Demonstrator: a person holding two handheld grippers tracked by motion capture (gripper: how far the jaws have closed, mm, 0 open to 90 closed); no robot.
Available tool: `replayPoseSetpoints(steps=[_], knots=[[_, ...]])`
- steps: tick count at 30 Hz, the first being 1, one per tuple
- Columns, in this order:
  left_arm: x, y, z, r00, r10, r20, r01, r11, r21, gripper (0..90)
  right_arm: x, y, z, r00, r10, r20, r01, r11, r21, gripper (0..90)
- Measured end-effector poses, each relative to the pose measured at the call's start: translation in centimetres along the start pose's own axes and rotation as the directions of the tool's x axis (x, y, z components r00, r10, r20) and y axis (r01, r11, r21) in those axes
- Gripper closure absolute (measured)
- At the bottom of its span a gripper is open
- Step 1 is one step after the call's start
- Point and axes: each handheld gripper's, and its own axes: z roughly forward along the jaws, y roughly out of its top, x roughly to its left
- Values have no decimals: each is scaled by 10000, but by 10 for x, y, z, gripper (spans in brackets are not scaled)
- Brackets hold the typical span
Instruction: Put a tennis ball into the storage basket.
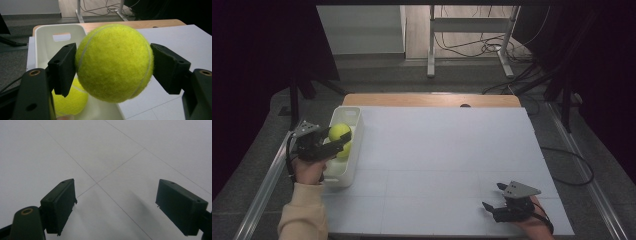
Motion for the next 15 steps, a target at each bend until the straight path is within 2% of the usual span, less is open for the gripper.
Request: replayPoseSetpoints(steps=[8,15], knots=[[-2,-1,4,10000,88,-29,-88,9999,107,258,0,0,0,10000,-17,-13,17,10000,-8,168],[-9,-4,14,9994,346,23,-347,9984,444,258,0,0,0,10000,-53,-41,53,10000,-6,167]])
